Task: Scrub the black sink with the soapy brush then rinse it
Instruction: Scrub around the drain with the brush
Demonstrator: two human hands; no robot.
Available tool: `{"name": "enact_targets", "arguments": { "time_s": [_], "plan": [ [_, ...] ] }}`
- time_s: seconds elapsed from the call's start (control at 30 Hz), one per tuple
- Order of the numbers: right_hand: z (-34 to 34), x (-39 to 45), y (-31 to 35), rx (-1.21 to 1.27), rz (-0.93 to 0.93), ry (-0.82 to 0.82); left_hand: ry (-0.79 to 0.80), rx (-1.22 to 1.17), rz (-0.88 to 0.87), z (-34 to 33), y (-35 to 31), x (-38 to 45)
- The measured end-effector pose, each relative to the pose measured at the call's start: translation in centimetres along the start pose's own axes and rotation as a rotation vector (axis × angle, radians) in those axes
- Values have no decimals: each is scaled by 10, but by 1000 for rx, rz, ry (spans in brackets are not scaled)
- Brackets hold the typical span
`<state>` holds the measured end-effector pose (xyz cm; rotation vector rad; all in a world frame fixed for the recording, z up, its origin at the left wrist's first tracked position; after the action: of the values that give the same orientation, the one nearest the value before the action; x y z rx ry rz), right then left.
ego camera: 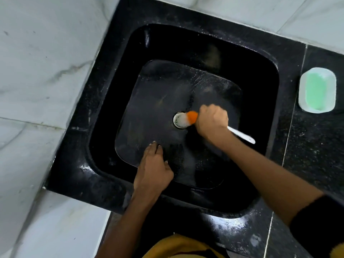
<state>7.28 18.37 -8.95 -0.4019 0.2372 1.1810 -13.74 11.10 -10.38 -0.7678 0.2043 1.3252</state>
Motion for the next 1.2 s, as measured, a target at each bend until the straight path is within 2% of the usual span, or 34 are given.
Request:
{"name": "enact_targets", "arguments": {
  "time_s": [0.13, 0.27, 0.47, 0.57, 0.67, 0.73, 0.9, 1.0, 1.1, 1.2],
  "plan": [
    [-13, -26, -9, -67, 5, 23, -3, -4, -8, -2, 1, 0],
    [-3, -20, 1, -67, -2, -37, -2, -16, -13, -1, 0, 0],
    [-17, -60, 61, 125, 238, -1, -1, -31, -24, -1, 1, -1],
    [-36, -63, 42, 172, 115, 68, -14, -50, -28, 0, 1, -2],
    [-40, -47, 6, 100, -36, 59, -20, -64, -38, -2, 2, -2],
    [-39, -37, -4, 83, -61, 47, -12, -64, -39, -3, 3, -1],
    [-37, -51, 25, -120, 200, 77, 1, -59, -47, -3, 3, -1],
    [-15, -30, 17, -231, 91, 17, 4, -62, -54, -1, 2, -2],
    [7, -8, 27, -218, 36, -31, 4, -64, -57, 0, 1, -3],
    [17, -21, 63, -190, 223, -80, 5, -62, -57, 2, 0, -4]
  ]
}}
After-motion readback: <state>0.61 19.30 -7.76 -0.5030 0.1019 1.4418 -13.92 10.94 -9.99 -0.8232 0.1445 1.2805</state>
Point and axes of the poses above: each hand's wrist, its own x-axis towards the middle knuckle, its own z-axis out of the back of the hand, y = z × x, the point moved 6 cm from there along x, towards the middle knuckle, and after that the axes turned 2 degrees about -z, right-handed, at the moved point
